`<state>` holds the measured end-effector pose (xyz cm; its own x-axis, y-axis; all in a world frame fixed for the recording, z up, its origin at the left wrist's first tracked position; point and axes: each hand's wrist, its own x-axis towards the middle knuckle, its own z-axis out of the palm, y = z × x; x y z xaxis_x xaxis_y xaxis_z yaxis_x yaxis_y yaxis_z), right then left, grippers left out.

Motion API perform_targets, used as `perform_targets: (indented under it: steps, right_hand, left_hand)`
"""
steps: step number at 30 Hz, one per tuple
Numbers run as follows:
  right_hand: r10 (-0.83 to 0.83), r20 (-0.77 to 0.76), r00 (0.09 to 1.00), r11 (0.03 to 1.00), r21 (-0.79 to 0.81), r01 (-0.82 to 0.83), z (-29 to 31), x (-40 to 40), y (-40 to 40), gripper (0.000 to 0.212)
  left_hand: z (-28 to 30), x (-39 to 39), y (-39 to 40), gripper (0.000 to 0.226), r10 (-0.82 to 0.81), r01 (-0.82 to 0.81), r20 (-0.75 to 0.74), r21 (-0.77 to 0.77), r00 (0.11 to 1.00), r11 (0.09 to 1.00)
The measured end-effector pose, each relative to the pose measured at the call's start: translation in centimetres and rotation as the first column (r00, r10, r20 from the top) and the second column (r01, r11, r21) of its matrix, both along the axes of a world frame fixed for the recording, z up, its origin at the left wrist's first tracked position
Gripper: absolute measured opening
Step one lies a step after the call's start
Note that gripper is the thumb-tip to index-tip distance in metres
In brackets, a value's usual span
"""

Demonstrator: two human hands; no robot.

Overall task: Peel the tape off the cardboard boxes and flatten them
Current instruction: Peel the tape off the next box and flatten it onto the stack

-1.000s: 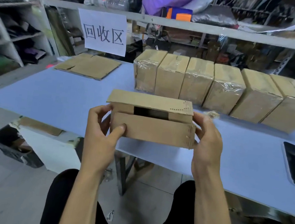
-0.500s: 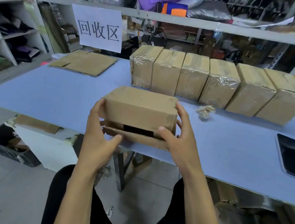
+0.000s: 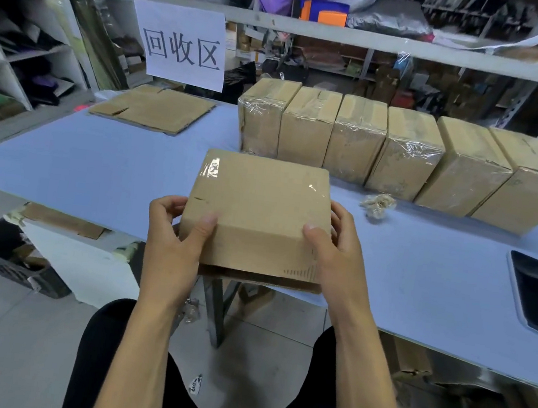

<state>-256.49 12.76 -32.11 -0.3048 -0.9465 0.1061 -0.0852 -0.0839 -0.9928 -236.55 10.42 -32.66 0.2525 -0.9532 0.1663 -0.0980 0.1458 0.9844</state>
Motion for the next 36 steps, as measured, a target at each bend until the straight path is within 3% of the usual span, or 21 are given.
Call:
perform_targets:
  steps: [5,10,14,17,19,22,25,28,33,36]
  right_hand:
    - [-0.03,0.014,0.999,0.992,-0.124,0.032,1.1,0.2,0.2,0.065]
    - [-0.1,-0.07,0.992,0.987,-0.132,0.09,1.4,0.7,0.0,0.077]
    - [-0.097,-0.13,0.987,0.989,-0.121,0.081,1.1,1.0,-0.1,0.064]
    - [-0.112,-0.152,0.982,0.985,-0.148,0.09,1.1,1.2,0.0,0.059]
    - [-0.101,-0.157,0.982,0.984,-0.161,0.075,1.1,1.1,0.0,0.056]
    - [-0.015,-0.117,0.993,0.986,-0.164,-0.005,1.1,0.4,0.2,0.055]
    - [0.048,-0.119,0.992,0.981,-0.181,-0.069,0.9,0.1,0.3,0.059]
    - [0.096,-0.121,0.988,0.976,-0.182,-0.117,0.7,-0.2,0.3,0.059]
    - [0.154,-0.003,0.988,0.971,-0.185,-0.152,0.9,-1.5,0.5,0.059]
    - [0.137,-0.016,0.99,0.978,-0.157,-0.138,1.0,-1.0,0.1,0.063]
  left_hand:
    - [0.8,1.4,-0.1,0.067,-0.058,0.07,0.123,-0.097,0.991,0.993]
    - [0.5,1.9,-0.3,0.06,-0.025,0.028,0.176,-0.014,0.984,1.0]
    - [1.0,2.3,-0.2,0.048,0.01,-0.029,0.203,0.091,0.979,0.995]
    - [2.3,2.0,0.2,0.057,0.152,-0.172,0.26,0.056,0.954,0.984]
    - [4.0,1.2,0.5,0.06,0.275,-0.246,0.378,-0.124,0.884,0.961]
    - [7.1,-0.5,-0.5,0.037,0.21,-0.008,0.588,-0.326,0.781,0.945]
    - [9.3,-2.6,-2.7,0.034,0.017,0.251,0.844,-0.179,0.536,0.951]
    - [9.6,-4.1,-3.6,0.04,-0.162,0.334,0.942,0.058,0.293,0.941]
    - [7.8,-3.1,-2.2,0.07,-0.234,0.439,0.941,0.108,0.243,0.892]
    - [6.7,-2.8,-1.5,0.063,-0.154,0.466,0.956,0.021,0.25,0.885]
